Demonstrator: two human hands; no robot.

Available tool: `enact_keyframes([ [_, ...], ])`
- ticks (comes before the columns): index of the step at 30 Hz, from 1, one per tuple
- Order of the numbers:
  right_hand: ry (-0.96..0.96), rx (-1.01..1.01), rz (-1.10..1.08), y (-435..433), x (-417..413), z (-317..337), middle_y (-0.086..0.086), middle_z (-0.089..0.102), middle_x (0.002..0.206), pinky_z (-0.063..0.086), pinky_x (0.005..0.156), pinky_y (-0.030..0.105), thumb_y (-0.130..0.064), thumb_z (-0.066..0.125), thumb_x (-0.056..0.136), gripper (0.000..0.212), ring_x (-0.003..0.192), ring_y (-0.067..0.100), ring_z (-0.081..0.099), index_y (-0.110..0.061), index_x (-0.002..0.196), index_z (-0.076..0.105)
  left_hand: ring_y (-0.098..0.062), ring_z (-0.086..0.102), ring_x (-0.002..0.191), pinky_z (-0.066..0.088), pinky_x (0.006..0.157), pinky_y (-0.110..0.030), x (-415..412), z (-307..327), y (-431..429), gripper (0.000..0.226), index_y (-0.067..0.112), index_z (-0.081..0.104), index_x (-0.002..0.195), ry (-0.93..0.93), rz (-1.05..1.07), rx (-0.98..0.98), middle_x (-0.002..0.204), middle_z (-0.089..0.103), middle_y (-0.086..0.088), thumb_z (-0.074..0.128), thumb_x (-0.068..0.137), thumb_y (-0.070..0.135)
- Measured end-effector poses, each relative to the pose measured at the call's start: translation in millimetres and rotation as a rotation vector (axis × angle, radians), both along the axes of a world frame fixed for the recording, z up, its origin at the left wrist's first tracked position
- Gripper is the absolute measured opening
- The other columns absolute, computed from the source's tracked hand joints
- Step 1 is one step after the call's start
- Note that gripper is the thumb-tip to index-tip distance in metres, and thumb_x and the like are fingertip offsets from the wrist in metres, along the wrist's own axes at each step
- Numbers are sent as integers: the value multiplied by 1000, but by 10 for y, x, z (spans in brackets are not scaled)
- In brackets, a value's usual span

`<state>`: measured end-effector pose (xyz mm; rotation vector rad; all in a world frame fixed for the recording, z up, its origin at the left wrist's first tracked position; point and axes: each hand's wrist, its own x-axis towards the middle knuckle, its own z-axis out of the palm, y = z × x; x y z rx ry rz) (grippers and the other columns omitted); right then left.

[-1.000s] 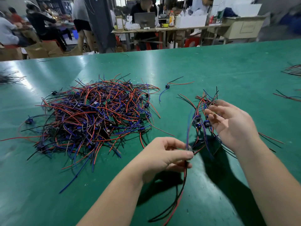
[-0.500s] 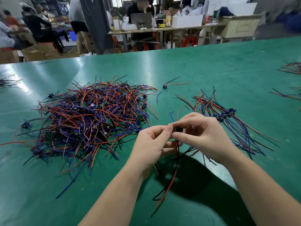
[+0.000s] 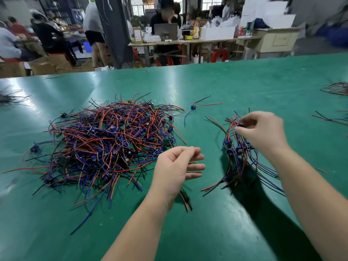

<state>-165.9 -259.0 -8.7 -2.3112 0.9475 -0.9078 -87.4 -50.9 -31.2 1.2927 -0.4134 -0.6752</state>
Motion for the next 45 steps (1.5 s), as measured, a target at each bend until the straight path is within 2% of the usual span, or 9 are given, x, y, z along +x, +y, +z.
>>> enact_keyframes([
  [7,441,-98,-49,22,52,-274,6,68,90,47,82,38,-31,67,84,15,90,31,58,-17,77,70,-20,58,75,44,73,-31,212,-110,149,7,16,69,80,-1095,425,471,76,66,3,63,84,18],
  [12,276,-153,33,206,9,-222,5,64,99,43,84,32,-22,61,85,15,97,25,57,-19,95,73,-26,45,109,35,91,-38,429,-185,262,37,27,58,118,-1082,508,974,118,55,-2,58,82,36],
  [15,137,-140,101,378,-46,-274,2,65,94,33,77,18,-12,63,83,15,85,14,55,-14,94,73,-27,40,113,31,95,-40,509,-263,296,45,33,47,128,-1032,400,1104,122,48,-1,55,84,39],
  [20,97,-113,206,563,-89,-419,4,67,90,42,81,22,-3,63,83,14,86,18,61,-8,91,73,-27,34,120,27,98,-41,531,-398,219,61,42,25,145,-1037,270,1183,136,35,-1,51,90,40],
  [27,9,-125,232,582,-104,-402,3,68,86,45,80,25,0,64,81,14,82,18,61,-7,89,73,-20,44,118,27,97,-42,589,-391,220,45,30,51,131,-977,424,987,128,50,4,55,87,36],
  [31,-63,-124,237,605,-100,-383,1,68,84,45,78,21,1,65,81,15,78,17,61,-9,88,73,-15,56,100,33,93,-34,566,-237,225,30,31,62,109,-788,584,635,107,55,9,66,80,36],
  [36,-148,-6,265,645,-75,-379,-5,68,79,40,70,3,-1,65,81,16,73,2,60,-13,86,74,-21,58,95,47,90,-47,362,-60,207,23,26,63,100,-666,612,163,101,61,3,66,79,17],
  [41,-434,844,465,719,-18,-275,8,72,77,48,58,20,-19,53,93,16,62,14,64,-16,94,69,-16,57,99,46,90,-37,-14,-35,115,25,11,70,97,-1222,296,-10,99,61,1,62,73,11],
  [45,-549,1312,655,713,-54,-209,14,70,82,48,49,24,-40,59,76,46,60,18,61,-12,112,60,-20,58,100,44,94,-32,-229,-132,0,22,10,72,88,-1332,-2,21,95,65,-1,70,66,9],
])
